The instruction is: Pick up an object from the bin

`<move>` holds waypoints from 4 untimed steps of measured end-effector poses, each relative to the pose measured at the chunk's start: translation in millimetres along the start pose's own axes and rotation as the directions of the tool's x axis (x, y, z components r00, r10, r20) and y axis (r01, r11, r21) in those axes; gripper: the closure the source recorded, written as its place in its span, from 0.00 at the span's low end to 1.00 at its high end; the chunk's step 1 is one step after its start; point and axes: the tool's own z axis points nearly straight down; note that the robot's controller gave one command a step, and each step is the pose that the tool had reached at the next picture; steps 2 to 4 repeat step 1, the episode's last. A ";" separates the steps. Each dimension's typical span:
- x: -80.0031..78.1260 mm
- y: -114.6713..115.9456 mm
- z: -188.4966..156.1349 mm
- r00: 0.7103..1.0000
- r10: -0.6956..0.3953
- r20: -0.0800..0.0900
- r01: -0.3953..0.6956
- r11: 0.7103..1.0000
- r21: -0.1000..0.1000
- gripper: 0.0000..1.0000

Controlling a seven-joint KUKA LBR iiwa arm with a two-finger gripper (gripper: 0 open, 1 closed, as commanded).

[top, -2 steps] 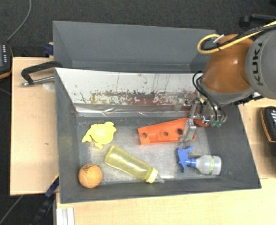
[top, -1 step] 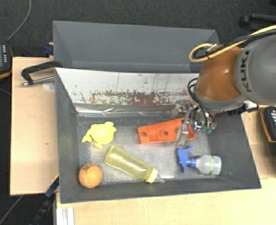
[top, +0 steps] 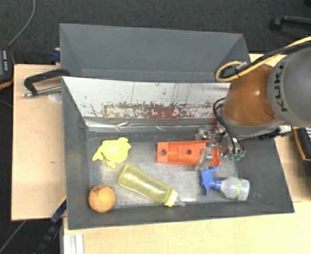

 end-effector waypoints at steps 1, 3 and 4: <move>0.0 0.1 0.0 1.000 0.000 0.000 0.000 1.000 0.000 1.00; 0.0 0.1 0.0 1.000 0.000 0.000 0.000 1.000 0.000 1.00; 0.0 0.1 0.0 1.000 0.000 0.000 0.000 1.000 0.000 1.00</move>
Offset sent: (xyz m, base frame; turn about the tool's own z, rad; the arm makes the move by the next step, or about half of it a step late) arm 0.0069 -0.0010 0.0484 -0.0322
